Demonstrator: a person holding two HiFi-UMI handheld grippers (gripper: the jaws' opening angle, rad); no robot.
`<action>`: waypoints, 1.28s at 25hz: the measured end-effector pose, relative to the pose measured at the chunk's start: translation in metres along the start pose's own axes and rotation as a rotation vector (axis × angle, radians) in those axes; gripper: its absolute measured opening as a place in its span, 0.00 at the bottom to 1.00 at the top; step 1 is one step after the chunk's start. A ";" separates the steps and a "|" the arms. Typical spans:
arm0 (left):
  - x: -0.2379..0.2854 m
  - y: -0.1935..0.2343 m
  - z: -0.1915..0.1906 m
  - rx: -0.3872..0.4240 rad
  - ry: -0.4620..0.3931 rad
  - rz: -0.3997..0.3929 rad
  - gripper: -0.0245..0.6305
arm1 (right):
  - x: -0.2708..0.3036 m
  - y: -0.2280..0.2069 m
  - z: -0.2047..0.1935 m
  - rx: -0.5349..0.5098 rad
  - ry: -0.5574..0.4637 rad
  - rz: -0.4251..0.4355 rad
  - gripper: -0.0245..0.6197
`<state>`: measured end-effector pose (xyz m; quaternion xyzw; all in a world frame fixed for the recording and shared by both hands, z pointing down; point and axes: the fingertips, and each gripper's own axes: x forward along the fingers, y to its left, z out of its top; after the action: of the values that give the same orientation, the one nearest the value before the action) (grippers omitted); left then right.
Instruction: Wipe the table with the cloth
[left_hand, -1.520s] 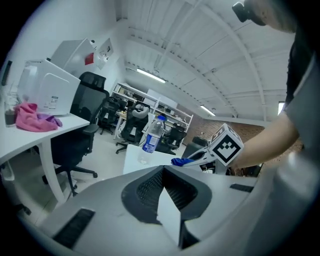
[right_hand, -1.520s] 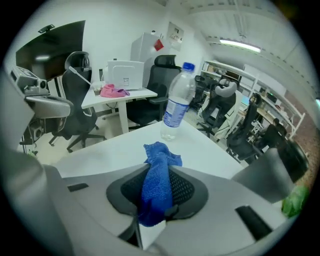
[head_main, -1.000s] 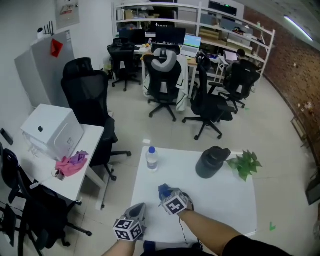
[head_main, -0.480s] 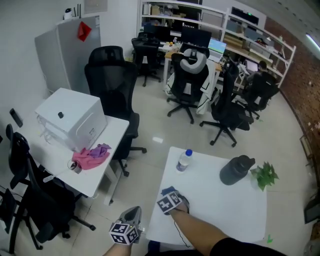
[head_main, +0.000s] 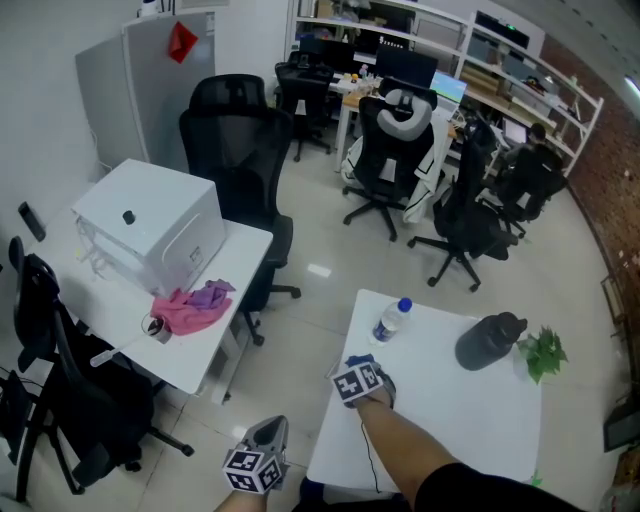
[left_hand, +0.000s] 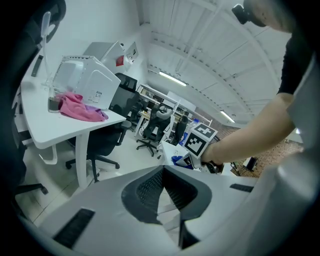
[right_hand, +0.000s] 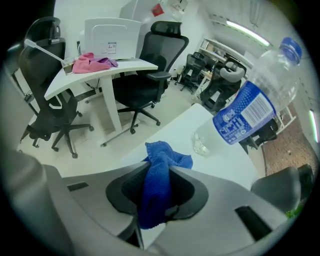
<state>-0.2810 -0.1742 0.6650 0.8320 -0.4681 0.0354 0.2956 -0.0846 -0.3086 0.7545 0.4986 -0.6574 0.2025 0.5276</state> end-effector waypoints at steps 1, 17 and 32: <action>-0.001 0.000 -0.001 -0.002 0.002 -0.004 0.04 | 0.000 0.000 0.000 -0.002 0.007 0.010 0.15; 0.000 -0.004 -0.001 0.000 0.004 -0.026 0.04 | -0.002 0.000 -0.008 0.033 0.005 -0.012 0.15; 0.004 -0.040 0.018 0.047 -0.023 -0.038 0.04 | -0.063 -0.046 -0.053 0.306 -0.167 0.151 0.15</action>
<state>-0.2510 -0.1710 0.6336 0.8478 -0.4548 0.0311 0.2710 -0.0224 -0.2581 0.7051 0.5374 -0.6959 0.2971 0.3724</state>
